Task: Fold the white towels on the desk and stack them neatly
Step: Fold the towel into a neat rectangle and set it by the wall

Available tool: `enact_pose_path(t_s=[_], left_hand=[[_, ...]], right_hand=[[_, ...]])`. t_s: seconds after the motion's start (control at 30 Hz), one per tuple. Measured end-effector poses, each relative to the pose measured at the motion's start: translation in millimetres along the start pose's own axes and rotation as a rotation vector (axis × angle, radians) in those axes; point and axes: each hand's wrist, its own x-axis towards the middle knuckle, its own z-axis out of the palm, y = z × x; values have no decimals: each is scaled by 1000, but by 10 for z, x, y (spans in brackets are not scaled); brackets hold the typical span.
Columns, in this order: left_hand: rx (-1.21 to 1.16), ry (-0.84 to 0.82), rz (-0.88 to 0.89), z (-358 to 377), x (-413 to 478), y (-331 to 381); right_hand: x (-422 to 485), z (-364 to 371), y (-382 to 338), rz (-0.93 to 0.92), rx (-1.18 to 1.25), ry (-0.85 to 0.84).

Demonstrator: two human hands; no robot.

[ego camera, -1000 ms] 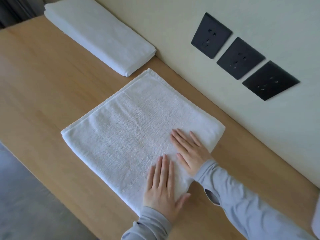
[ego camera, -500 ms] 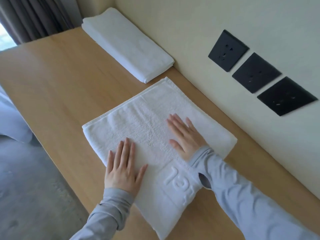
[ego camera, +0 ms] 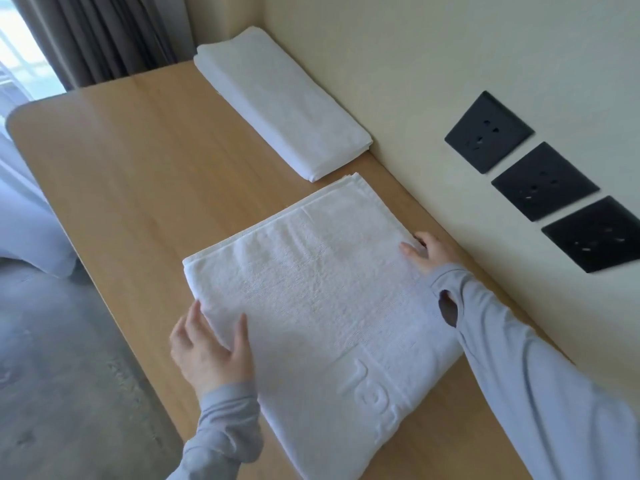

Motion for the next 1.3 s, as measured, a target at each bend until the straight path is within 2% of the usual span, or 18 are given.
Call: enact_pose_path(t_s=[0.07,0.13,0.2,0.33,0.47,0.6,0.73,0.9,1.0,1.1,1.17,1.2,1.27,1.3], left_hand=[[-153,-79,-361,-6,81,12],[-263,-225,-542,7,67,-39],[-275,-288,-595,33,-23,-105],[-243,-303,-636,83,-127,-107],[-158,-214,-419,96,-124,-23],[-128,-270,-167,-24,-22,83],[-78,-457,46,-125,197,313],[137,-704,291,47,316,691],[244,-843,371,304,291,756],[382,-893,382,557,281,696],[431,-857,386,645,279,667],[437,-804,413,650,259,665],[452,-634,575,599,122,611],[472,-550,729,545,-14,563]], right_hand=[[27,-5,-50,39,44,-5],[50,-8,-96,78,134,-27],[97,-39,-123,129,176,-77],[107,-111,-173,155,127,-159],[-145,-189,-197,20,144,-15],[-658,-318,-59,16,142,128],[-1471,-277,259,204,279,299],[-2511,99,641,493,560,424],[-2844,430,769,632,766,500],[-2940,710,849,760,798,490],[-2975,832,800,811,745,558],[-2988,886,773,801,620,652],[-3000,964,677,686,303,787],[-2971,974,590,593,165,815]])
